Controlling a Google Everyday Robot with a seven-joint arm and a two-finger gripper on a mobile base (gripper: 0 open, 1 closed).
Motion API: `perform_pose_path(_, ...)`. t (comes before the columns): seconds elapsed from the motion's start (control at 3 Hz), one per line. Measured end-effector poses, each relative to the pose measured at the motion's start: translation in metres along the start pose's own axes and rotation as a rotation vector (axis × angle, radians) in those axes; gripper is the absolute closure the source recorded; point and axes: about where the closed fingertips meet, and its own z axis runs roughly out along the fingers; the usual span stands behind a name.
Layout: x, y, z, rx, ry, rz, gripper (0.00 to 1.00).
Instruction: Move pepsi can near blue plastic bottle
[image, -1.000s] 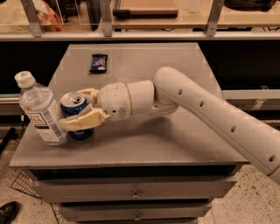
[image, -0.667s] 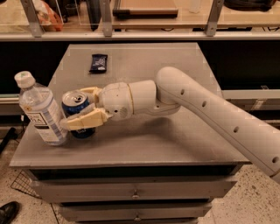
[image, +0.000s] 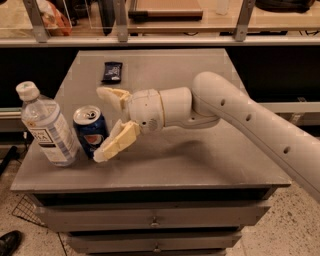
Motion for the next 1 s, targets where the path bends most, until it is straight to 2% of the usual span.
perform_pose_path(0.33, -0.015, -0.005, -0.056, 0.116, 0.039, -0.036, 0.0)
perform_pose_path(0.67, -0.045, -0.012, -0.122, 0.272, 0.029, -0.108, 0.0)
perform_pose_path(1.0, -0.048, -0.011, -0.136, 0.302, 0.029, -0.114, 0.0)
